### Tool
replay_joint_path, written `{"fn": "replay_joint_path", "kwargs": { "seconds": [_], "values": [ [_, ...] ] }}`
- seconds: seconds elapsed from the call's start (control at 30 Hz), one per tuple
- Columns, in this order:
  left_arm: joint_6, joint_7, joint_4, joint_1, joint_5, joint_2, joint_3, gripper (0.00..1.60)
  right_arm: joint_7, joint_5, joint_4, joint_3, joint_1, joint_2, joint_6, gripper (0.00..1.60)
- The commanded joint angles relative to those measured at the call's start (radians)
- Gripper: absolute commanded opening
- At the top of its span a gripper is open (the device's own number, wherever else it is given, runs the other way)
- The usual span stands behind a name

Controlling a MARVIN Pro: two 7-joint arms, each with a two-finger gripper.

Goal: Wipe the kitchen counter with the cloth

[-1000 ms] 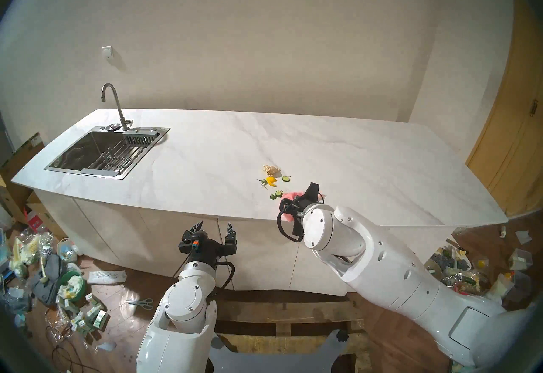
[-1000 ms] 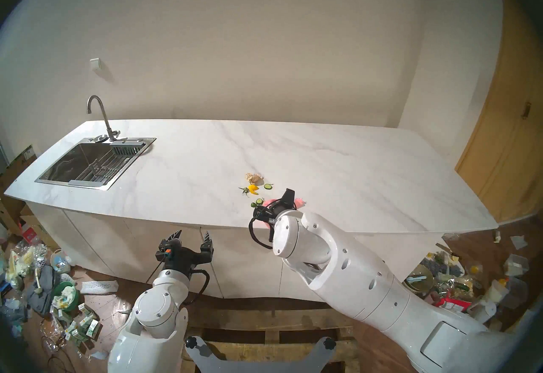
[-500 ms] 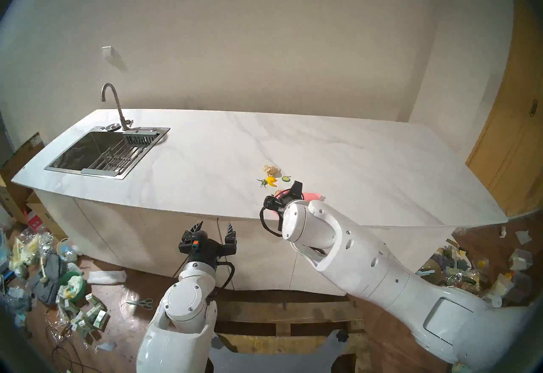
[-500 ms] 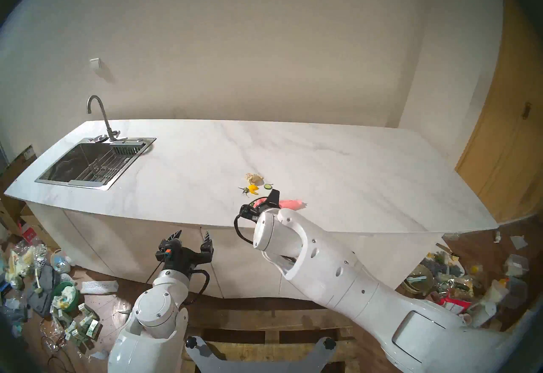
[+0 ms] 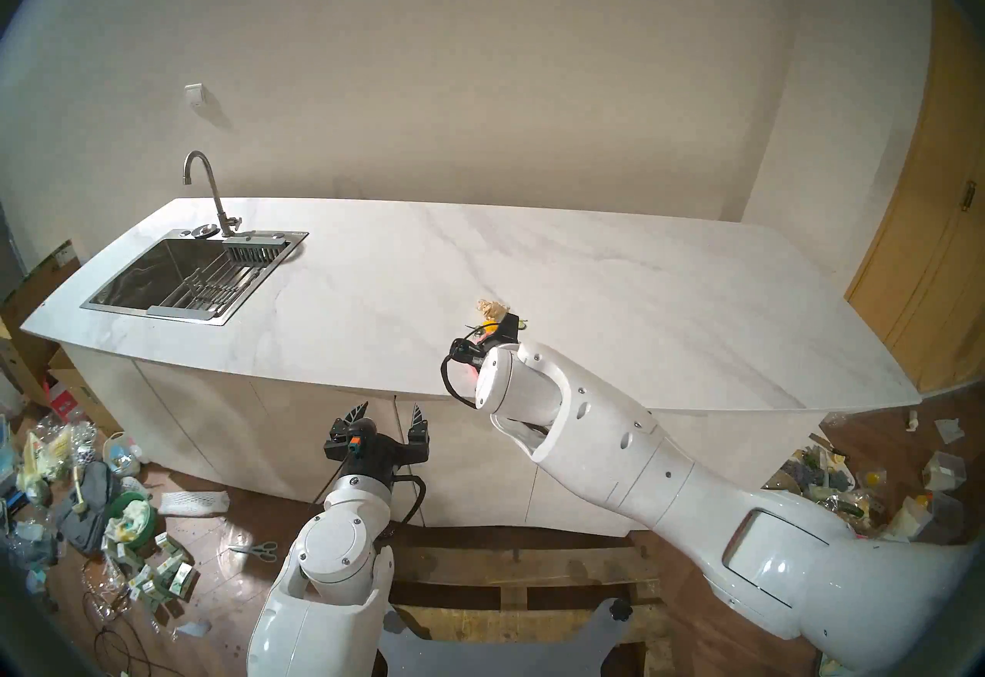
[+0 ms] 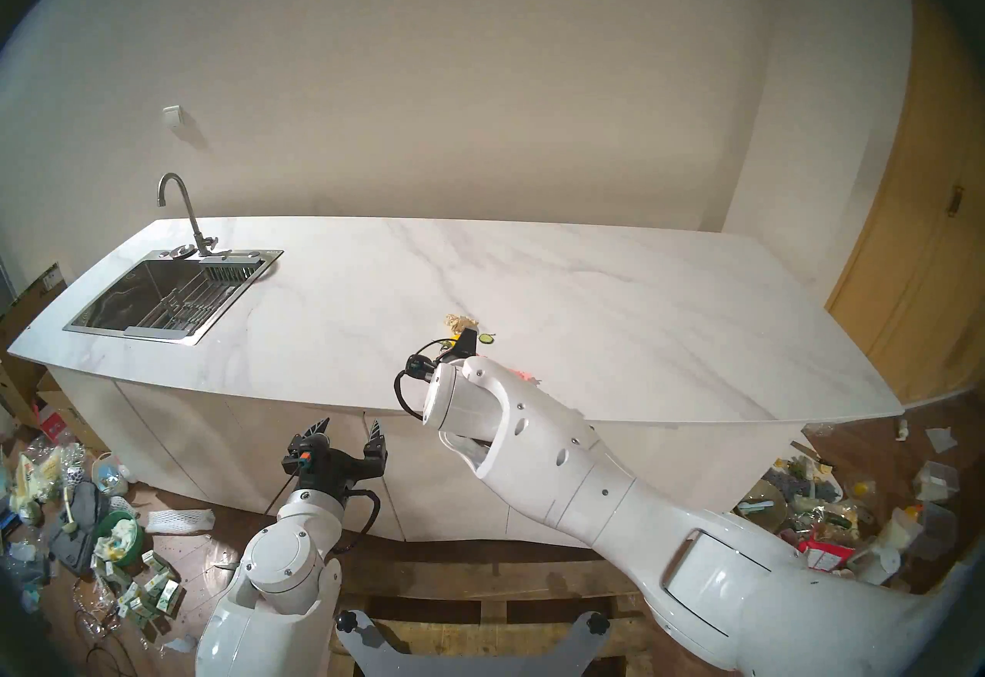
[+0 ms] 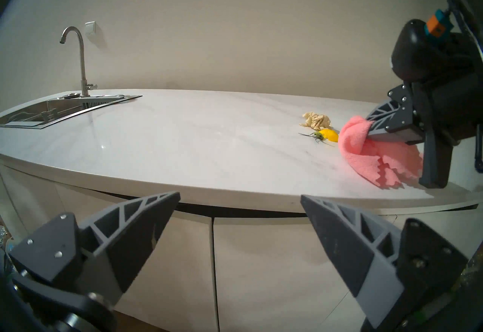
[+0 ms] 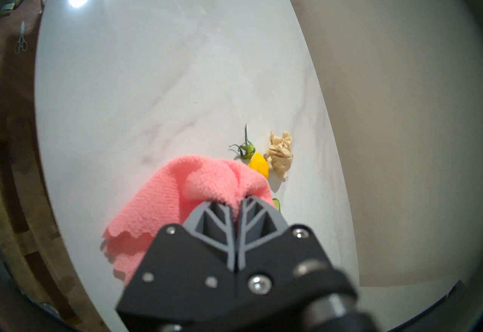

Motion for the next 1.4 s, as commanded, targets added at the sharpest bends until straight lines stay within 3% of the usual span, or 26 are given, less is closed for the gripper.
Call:
{"fn": "replay_joint_path", "kwargs": {
  "seconds": [0.0,0.6,0.8,1.0,1.03,1.37],
  "values": [
    [-0.007,-0.004,-0.025,-0.007,-0.001,0.001,0.002,1.60,-0.078,-0.004,0.119,0.018,0.089,-0.111,-0.038,0.00],
    [-0.007,-0.003,-0.022,-0.008,0.000,0.000,0.003,1.60,-0.264,0.024,0.378,0.039,0.155,-0.273,-0.146,0.00],
    [-0.007,-0.004,-0.026,-0.007,-0.001,0.001,0.003,1.60,-0.331,0.044,0.461,0.080,0.167,-0.314,-0.194,0.00],
    [-0.006,-0.005,-0.028,-0.005,-0.002,0.002,0.003,1.60,-0.355,0.053,0.334,0.114,0.130,-0.224,-0.192,0.00],
    [-0.007,-0.005,-0.028,-0.006,-0.002,0.002,0.003,1.60,-0.369,0.052,0.351,0.122,0.142,-0.227,-0.195,0.00],
    [-0.007,-0.003,-0.023,-0.008,-0.001,0.001,0.003,1.60,-0.388,0.043,0.216,0.190,0.159,-0.123,-0.165,0.00]
  ]
}}
